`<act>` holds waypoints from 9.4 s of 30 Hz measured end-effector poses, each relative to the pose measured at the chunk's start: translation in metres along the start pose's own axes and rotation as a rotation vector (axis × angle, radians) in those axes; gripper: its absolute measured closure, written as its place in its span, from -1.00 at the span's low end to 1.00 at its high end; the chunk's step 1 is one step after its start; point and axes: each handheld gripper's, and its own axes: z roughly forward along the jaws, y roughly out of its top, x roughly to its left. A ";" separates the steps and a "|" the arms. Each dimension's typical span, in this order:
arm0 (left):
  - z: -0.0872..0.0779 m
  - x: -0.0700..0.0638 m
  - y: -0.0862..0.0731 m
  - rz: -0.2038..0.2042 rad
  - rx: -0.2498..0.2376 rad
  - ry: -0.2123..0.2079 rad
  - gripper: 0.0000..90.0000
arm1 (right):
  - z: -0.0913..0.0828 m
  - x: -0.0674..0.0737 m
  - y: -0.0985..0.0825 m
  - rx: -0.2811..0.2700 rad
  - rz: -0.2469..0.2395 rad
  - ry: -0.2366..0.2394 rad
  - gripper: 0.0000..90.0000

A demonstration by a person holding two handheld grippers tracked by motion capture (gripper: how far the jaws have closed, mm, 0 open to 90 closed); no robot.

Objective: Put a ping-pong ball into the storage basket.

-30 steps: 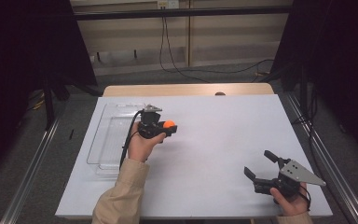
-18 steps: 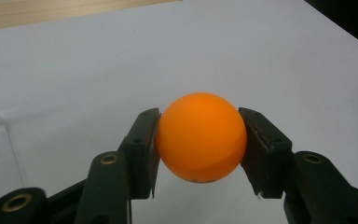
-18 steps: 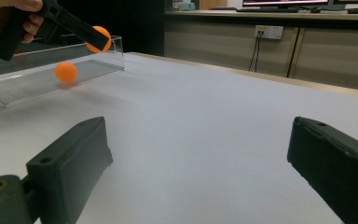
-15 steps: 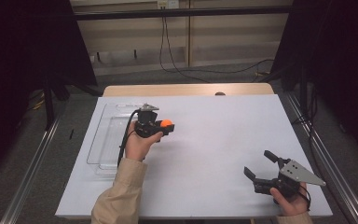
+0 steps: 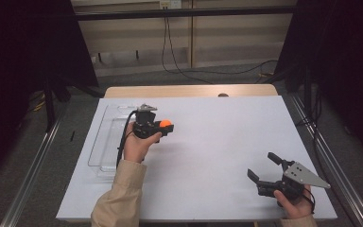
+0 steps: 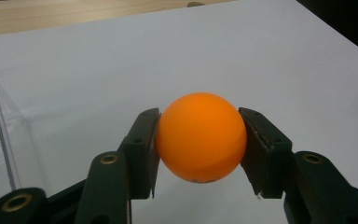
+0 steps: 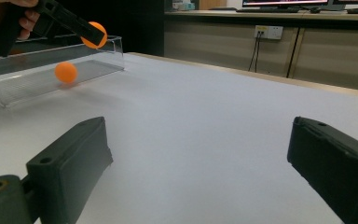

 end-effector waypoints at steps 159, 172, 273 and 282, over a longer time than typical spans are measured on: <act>-0.053 0.048 -0.001 -0.058 -0.088 0.104 0.13 | 0.000 0.001 0.000 0.001 -0.007 0.005 -0.89; -0.055 0.055 -0.004 -0.061 -0.087 0.128 0.13 | 0.000 0.001 0.000 0.000 -0.008 0.005 -0.89; -0.049 0.089 -0.027 -0.117 -0.014 0.266 0.13 | 0.001 0.001 0.000 0.001 -0.011 0.006 -0.88; -0.048 0.090 -0.028 -0.121 -0.001 0.280 0.13 | 0.001 0.001 0.001 0.000 -0.012 0.007 -0.88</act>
